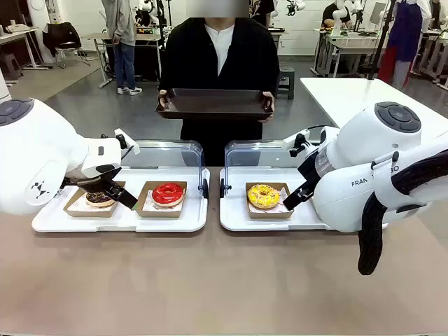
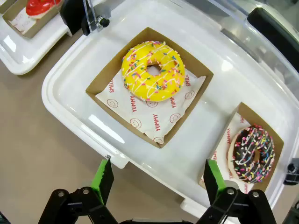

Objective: Provide the desired donut to the person.
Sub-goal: Pick up and lift the Paper togo box containing the Donut pointed at by the person.

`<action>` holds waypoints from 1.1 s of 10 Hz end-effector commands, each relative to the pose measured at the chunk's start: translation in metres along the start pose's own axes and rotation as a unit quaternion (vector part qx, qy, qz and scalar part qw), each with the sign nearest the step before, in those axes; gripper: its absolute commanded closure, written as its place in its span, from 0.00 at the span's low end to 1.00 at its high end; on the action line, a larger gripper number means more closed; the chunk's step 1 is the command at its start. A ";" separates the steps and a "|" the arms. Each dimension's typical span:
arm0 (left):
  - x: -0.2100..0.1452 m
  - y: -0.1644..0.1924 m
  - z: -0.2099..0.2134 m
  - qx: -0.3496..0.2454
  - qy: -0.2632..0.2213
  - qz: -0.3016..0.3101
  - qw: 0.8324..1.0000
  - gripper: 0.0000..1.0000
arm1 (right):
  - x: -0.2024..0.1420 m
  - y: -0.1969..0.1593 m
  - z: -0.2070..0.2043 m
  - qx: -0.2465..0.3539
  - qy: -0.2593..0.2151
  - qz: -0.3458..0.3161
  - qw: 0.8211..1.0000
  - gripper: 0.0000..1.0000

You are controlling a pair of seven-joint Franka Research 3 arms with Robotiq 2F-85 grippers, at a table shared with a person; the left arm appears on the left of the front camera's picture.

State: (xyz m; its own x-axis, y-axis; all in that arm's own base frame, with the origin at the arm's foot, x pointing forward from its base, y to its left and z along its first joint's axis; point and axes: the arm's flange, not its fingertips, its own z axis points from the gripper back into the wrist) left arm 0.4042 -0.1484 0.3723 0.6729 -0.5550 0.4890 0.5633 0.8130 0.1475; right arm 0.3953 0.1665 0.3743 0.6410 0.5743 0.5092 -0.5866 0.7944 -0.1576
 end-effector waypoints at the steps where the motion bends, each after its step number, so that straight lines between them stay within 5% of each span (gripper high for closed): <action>1: 0.000 0.000 0.000 0.000 0.000 0.000 1.000 0.00 | 0.000 0.000 0.000 0.000 0.000 0.000 1.000 0.00; 11: 0.000 0.000 0.000 0.000 0.000 0.000 1.000 0.00 | 0.000 0.000 0.000 0.000 0.000 0.000 1.000 0.00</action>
State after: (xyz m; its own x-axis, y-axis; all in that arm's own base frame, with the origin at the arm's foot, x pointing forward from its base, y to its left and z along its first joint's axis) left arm 0.4042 -0.1484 0.3723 0.6729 -0.5551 0.4890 0.5634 0.8129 0.1475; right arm 0.3954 0.1664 0.3743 0.6413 0.5740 0.5092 -0.5862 0.7947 -0.1576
